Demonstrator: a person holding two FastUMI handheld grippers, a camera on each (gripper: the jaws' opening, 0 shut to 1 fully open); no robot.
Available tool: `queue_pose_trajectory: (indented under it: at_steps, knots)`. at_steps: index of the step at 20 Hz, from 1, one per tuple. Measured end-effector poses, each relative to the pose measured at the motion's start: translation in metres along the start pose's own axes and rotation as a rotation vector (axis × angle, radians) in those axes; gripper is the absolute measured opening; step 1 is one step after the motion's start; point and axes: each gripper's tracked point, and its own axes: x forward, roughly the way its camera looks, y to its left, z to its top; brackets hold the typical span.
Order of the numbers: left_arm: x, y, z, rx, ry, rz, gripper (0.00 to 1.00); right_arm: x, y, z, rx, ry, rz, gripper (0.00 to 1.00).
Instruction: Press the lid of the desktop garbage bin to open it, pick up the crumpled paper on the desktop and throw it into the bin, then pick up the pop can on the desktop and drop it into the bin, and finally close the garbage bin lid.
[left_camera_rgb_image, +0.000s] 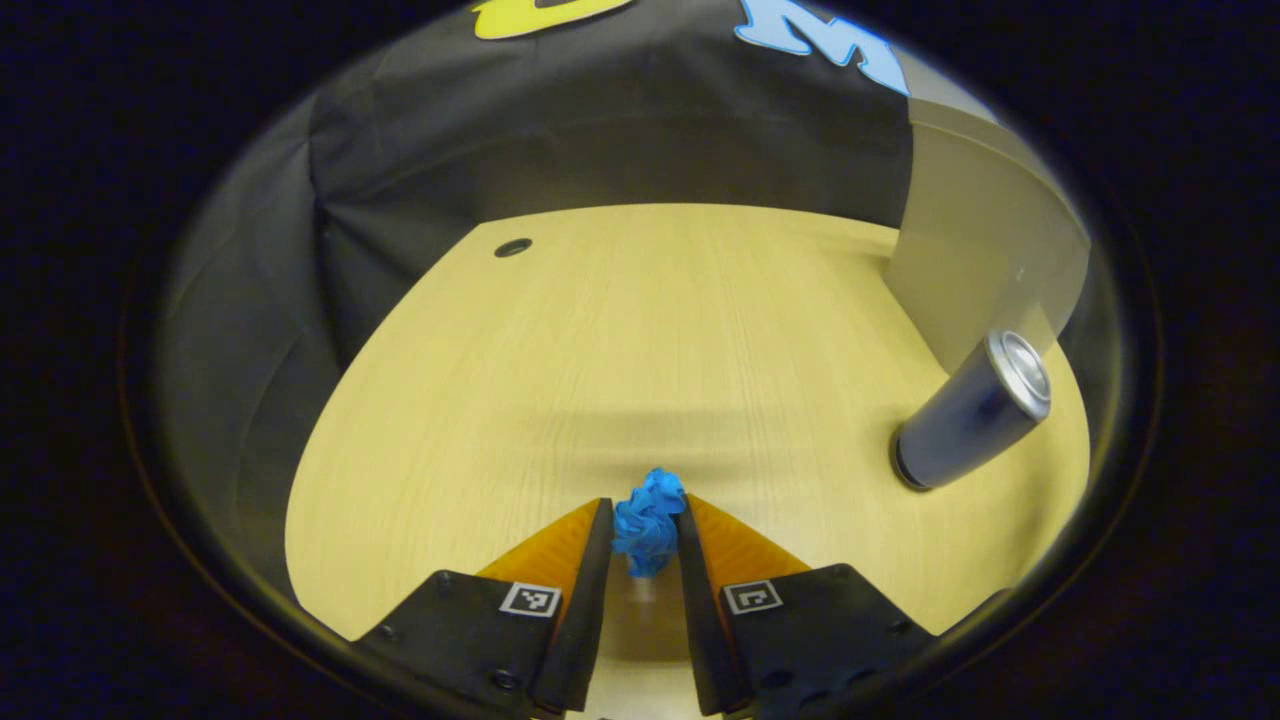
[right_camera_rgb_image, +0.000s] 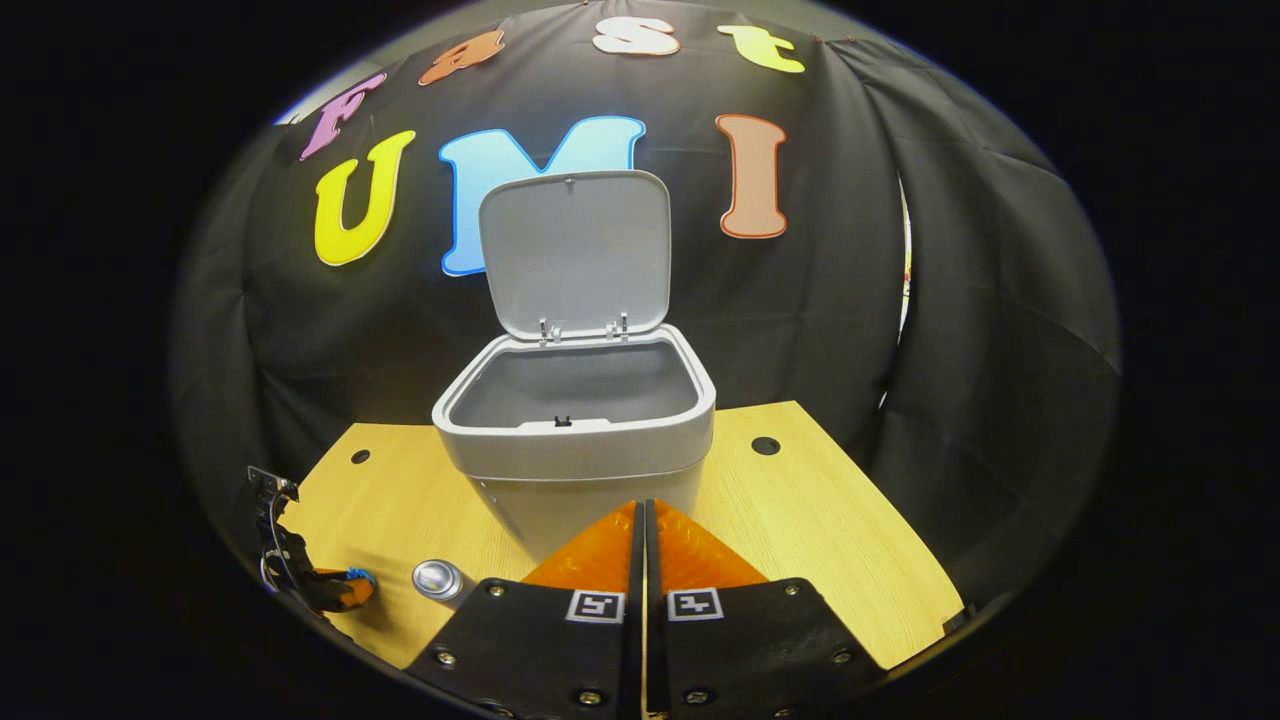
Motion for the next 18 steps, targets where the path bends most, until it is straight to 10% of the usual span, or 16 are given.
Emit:
queue_pose_trajectory:
  at_steps: [18]
  knots:
    - [-0.07, -0.071, 0.123, 0.097, -0.276, -0.125, 0.43, -0.028, -0.009, -0.023, 0.034, 0.01, 0.009, 0.01]
